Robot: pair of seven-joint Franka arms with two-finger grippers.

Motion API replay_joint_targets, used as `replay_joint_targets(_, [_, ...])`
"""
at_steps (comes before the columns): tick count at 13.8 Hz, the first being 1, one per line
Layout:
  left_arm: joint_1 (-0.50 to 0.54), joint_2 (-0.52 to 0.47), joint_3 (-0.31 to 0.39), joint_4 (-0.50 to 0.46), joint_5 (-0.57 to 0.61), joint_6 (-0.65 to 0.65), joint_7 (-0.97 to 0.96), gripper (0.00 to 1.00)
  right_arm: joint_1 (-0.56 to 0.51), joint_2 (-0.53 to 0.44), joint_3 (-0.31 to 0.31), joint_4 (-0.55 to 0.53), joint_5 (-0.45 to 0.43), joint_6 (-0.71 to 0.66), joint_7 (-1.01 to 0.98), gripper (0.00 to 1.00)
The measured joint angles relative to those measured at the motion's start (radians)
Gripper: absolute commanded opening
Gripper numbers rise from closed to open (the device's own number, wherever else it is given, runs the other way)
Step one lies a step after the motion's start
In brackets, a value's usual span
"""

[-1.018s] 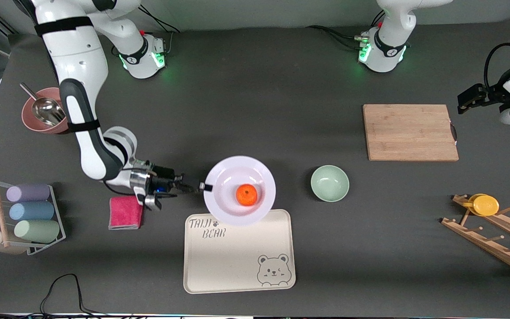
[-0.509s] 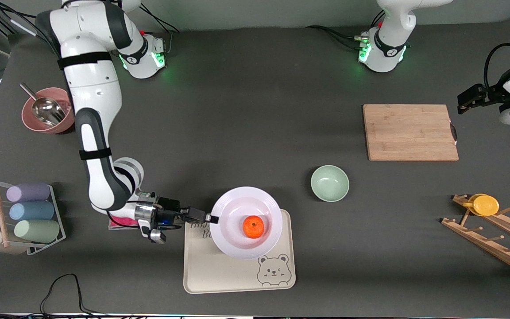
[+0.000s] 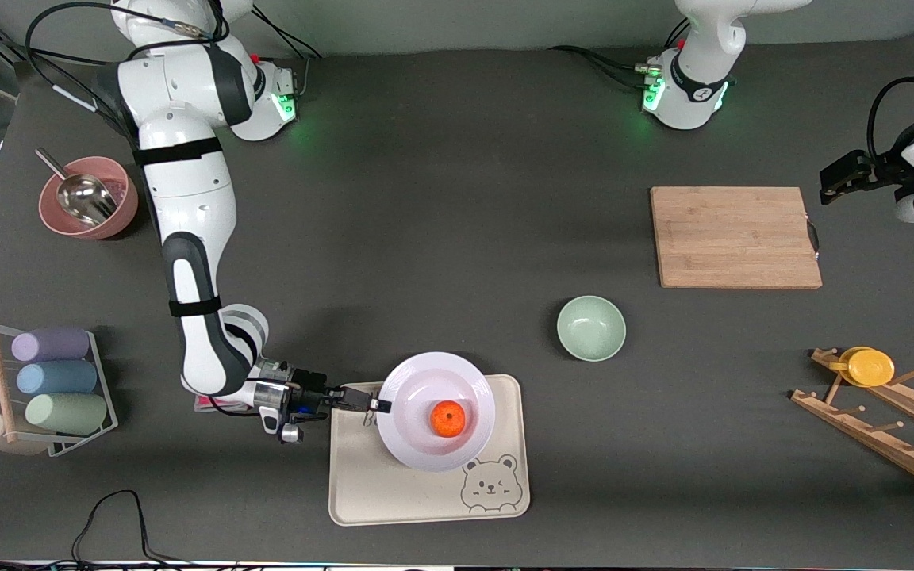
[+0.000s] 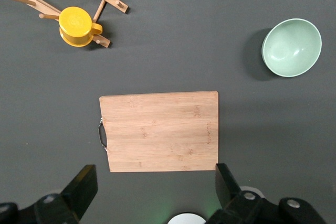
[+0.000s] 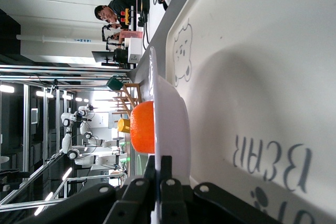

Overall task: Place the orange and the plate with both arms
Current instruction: 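Open the right gripper and draw it back from the plate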

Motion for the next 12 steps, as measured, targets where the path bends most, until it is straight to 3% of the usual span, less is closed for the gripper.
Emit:
replay_joint_targets(4, [0.000,0.000,0.000,0.000,0.000,0.000,0.000,1.00,0.000,0.026,0.000,0.023,0.004,0.012,-0.017,0.01])
replay_joint_targets(6, [0.000,0.000,0.000,0.000,0.000,0.000,0.000,1.00,0.000,0.028,-0.001,0.025,0.011,0.013,-0.020,0.37])
replay_joint_targets(7, [0.000,0.000,0.000,0.000,0.000,0.000,0.000,1.00,0.000,0.028,-0.001,0.025,0.013,0.013,-0.021,0.62])
replay_joint_targets(12, [0.000,0.000,-0.001,0.000,0.000,0.000,0.000,1.00,0.000,0.028,-0.001,0.027,0.020,0.013,-0.021,0.66])
